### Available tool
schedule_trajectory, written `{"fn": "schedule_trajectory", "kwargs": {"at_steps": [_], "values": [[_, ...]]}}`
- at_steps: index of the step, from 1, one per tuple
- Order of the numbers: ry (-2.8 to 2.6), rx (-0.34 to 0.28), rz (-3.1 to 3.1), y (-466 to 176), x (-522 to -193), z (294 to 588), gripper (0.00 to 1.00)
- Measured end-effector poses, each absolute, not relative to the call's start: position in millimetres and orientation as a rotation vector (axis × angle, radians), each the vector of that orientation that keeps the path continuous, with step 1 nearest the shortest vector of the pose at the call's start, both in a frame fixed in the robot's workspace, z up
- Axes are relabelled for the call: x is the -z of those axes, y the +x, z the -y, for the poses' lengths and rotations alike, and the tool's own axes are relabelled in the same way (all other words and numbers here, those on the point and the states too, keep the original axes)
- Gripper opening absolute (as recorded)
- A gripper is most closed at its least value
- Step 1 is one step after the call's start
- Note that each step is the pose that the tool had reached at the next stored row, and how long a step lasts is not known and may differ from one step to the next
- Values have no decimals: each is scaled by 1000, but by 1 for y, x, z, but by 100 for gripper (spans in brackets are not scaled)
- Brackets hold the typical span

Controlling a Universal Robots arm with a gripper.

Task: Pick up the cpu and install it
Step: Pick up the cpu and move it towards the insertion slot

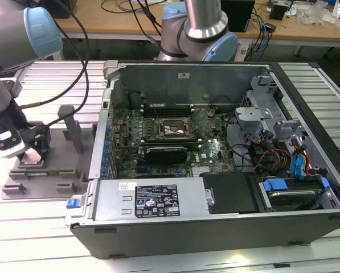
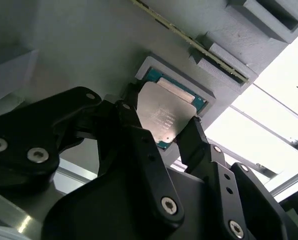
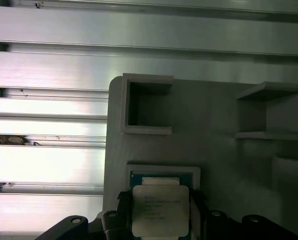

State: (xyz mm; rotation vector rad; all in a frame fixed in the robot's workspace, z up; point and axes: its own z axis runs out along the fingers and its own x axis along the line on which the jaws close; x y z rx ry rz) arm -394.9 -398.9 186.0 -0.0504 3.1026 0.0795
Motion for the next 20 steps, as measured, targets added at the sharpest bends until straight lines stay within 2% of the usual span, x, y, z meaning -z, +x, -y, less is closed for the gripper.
{"fn": "schedule_trajectory", "kwargs": {"at_steps": [20], "values": [[-50, -80, -3103, -395, -218, 399, 55]]}}
